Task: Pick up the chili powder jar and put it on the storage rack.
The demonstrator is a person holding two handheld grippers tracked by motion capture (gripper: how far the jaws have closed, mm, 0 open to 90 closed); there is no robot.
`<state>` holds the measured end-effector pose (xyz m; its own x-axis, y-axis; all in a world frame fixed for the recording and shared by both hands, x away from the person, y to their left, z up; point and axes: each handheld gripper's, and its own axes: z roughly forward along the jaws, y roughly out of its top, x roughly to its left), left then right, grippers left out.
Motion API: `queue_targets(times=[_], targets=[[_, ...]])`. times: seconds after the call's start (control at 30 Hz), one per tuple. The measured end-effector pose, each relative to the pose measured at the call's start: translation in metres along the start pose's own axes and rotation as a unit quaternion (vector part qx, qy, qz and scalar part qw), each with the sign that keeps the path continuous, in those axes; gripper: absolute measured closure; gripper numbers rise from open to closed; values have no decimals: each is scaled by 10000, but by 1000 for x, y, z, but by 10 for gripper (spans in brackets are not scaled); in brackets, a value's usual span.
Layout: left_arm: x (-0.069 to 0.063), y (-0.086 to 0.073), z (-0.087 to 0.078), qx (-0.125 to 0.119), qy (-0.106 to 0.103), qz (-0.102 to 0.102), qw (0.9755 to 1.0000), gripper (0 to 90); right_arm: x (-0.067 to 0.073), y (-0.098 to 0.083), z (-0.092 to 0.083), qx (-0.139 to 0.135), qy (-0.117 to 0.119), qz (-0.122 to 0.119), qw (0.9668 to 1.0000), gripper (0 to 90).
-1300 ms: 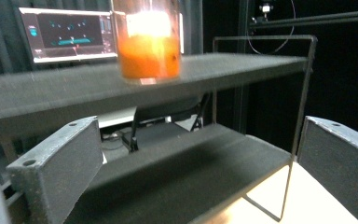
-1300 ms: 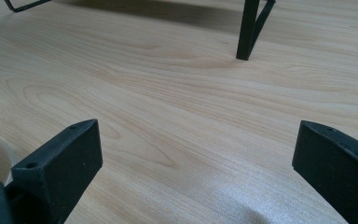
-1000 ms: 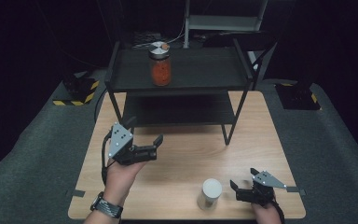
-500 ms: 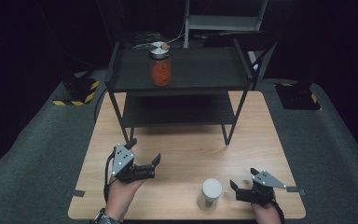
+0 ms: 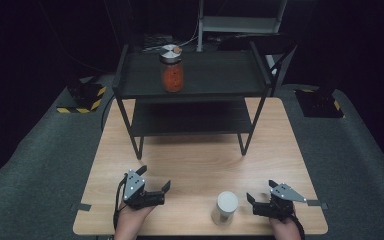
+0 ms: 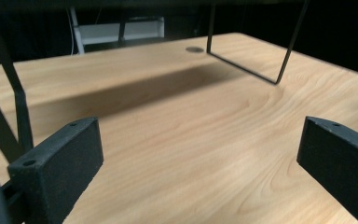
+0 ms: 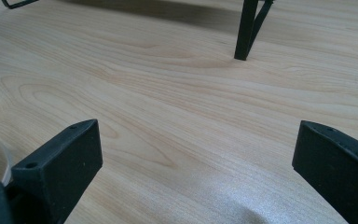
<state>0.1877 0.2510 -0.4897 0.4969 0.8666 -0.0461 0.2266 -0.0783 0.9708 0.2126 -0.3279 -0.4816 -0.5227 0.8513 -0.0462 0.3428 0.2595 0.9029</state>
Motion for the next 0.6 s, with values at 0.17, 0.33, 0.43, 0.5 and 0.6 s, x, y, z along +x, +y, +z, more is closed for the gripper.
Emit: queue_targets(times=[0.17,0.33,0.43,0.5,0.6], targets=[[-2,-15,-1,225,83,92,9997,4,-1,-1,0,-21,-1,37,10000,7],[-5,-21,-2,414,87,234,9988,4,0,-1,0,-29,-15,30,10000,7],[-4,-20,0,592,81,244,9979,3,2,-2,-1,-59,-53,-28,10000,7],[-5,-18,1,672,109,256,9974,4,3,-3,-2,-95,-53,-57,9999,7],[-9,-14,3,826,135,507,9952,4,4,-5,-2,-128,-72,-66,9999,7]])
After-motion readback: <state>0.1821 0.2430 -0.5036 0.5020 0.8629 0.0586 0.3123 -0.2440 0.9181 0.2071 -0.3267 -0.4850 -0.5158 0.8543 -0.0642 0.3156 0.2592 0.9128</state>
